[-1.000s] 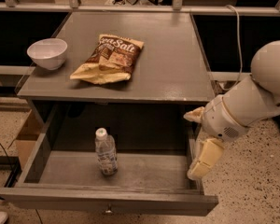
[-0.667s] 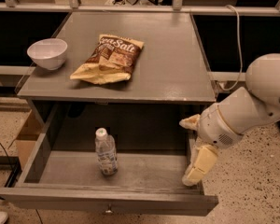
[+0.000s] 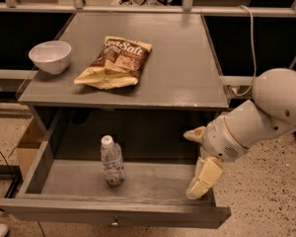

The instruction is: Pick blue plastic bottle from top drawer and place on counter

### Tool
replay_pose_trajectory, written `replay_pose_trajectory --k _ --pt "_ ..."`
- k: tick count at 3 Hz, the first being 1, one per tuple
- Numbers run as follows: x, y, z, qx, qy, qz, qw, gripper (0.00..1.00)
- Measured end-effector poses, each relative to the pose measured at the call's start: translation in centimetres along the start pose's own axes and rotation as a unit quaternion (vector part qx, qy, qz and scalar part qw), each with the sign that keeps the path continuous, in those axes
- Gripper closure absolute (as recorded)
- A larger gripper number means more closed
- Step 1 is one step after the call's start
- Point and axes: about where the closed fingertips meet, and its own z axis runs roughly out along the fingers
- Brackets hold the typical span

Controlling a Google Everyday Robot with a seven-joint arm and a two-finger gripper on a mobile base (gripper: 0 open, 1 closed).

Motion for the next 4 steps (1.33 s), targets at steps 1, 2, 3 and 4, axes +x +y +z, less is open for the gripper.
replay_pose_trajectory --k 1,2,3,4 --pt "-0.5 -1.0 1.4 0.006 -0.036 0.005 0.9993 0.00" --pt "-1.3 -2.5 2.4 0.015 -0.072 0.006 0.9973 0.00" --pt "-1.8 -3.3 3.1 0.018 -0.093 0.007 0.9955 0.00" --pt "-1.8 -3.3 3.2 0.018 -0.094 0.007 0.9954 0.00"
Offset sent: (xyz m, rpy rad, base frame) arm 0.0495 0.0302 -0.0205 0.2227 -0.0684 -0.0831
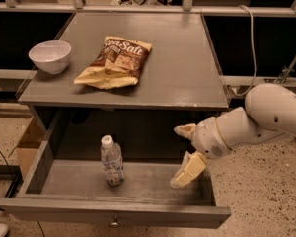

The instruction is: Pick blue plastic bottle from top drawer and place on counter

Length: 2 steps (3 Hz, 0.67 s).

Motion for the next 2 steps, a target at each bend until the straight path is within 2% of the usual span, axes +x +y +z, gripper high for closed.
replay_pose_trajectory --k 1,2 --pt "0.2 0.6 1.1 -0.011 -0.011 0.002 0.9999 0.00" --pt "-0.2 1.6 4.5 -0.046 -0.031 0.001 0.9985 0.00"
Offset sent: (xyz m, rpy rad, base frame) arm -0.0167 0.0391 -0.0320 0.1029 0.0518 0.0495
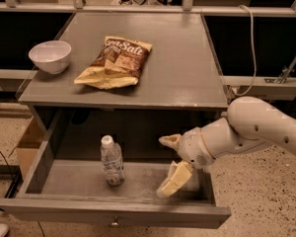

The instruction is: Pick blue plastic bottle from top drawer and place on counter

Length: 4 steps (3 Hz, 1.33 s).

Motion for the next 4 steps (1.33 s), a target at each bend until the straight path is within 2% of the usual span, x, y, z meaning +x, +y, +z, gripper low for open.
replay_pose_trajectory --k 1,2,3,4 --pt "0.1 0.0 0.3 -0.001 -0.004 0.002 1.0000 0.00" --pt "0.4 -0.3 1.9 -0.007 -0.029 0.011 0.9995 0.00" --pt "-0.7 -1.7 4.4 -0.019 -0.056 0.009 0.9982 0.00" --pt "-0.7 -1.7 4.5 -0.019 -0.056 0.009 0.9982 0.00"
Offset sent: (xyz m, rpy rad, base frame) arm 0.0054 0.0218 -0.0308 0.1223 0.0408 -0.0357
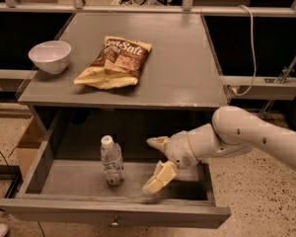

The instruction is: Pick blue plastic bottle from top drawer and place on counter

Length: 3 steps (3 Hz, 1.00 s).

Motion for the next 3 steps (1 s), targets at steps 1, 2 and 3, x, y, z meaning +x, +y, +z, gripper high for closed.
replay_pose_trajectory --k 1,2,3 --pt "-0.6 -0.4 1.7 0.000 -0.027 -0.004 0.9996 0.00" --pt "-1.8 -0.3 2.5 -0.003 -0.048 -0.015 0.9987 0.00" --pt "-1.8 -0.3 2.5 -0.003 -0.048 -0.015 0.9987 0.00"
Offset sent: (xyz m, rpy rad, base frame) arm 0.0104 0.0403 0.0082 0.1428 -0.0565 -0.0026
